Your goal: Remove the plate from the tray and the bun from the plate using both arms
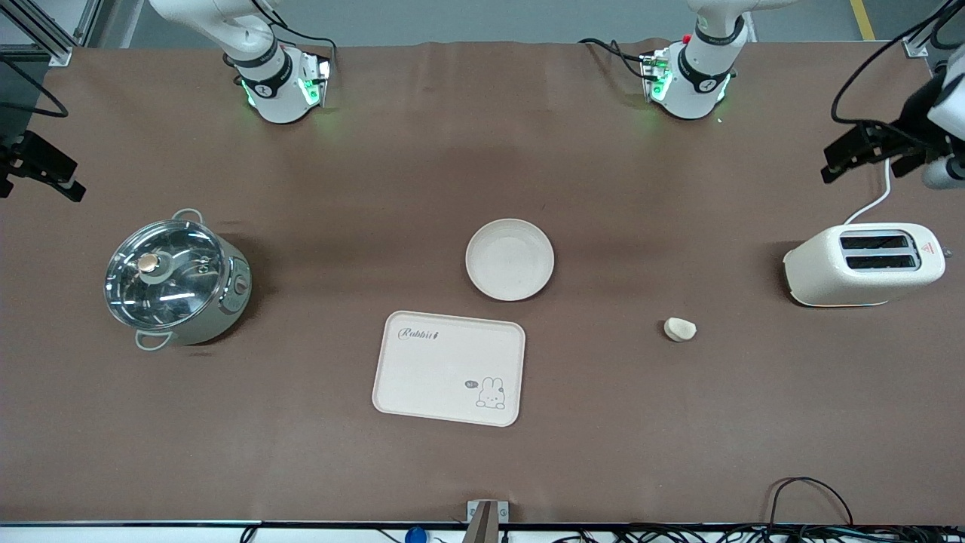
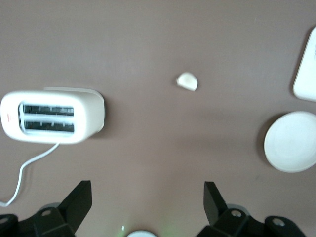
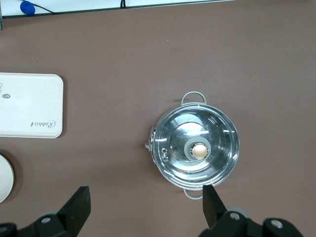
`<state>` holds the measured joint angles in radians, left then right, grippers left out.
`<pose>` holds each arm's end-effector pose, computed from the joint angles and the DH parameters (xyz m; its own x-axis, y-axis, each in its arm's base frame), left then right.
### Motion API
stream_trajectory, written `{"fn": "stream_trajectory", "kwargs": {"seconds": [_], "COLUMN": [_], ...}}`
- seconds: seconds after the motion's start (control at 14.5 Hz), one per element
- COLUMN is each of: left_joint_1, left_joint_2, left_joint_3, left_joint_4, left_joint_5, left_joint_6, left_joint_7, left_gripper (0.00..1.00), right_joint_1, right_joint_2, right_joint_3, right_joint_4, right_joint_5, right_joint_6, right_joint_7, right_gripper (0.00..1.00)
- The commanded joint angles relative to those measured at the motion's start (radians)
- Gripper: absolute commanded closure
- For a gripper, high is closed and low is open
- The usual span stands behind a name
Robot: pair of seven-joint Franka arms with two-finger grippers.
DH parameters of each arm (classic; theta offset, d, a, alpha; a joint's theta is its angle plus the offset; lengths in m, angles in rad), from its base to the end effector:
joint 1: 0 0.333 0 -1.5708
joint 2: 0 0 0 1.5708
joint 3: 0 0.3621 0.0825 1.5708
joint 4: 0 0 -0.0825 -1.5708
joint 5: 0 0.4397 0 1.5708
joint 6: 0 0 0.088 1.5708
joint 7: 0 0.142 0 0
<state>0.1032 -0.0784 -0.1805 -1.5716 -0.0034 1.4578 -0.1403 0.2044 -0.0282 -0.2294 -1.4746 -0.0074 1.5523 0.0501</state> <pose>0.5671 -0.0489 0.6710 0.9974 0.0637 -0.0348 0.0632 -0.9979 -0.0157 0.6008 -0.0184 0.7013 0.9916 -0.0756 0.1049 -0.0756 -0.9971 -0.0043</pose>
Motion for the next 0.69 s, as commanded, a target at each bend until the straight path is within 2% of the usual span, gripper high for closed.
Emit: {"fn": "stream_trajectory", "kwargs": {"seconds": [0.0,0.62], "left_joint_1": [0.004,-0.003], "left_joint_2": [-0.034,0.022], "left_joint_3": [0.004,0.001], "left_joint_4": [-0.024,0.007], "left_joint_5": [-0.020,-0.001], "left_joint_6": [-0.011,-0.010], "left_joint_7": [0.019,0.033], "left_gripper": [0.00,0.00], "right_joint_1": [-0.003,-0.003], "right_joint_2": [0.004,0.002], "right_joint_3": [0.005,0.005], "right_joint_4": [0.011,0.011], "right_joint_5": [-0.012,-0.012], "right_joint_6": [-0.011,-0.012], "right_joint_7": [0.007,0.007], "right_gripper": [0.00,0.00]}}
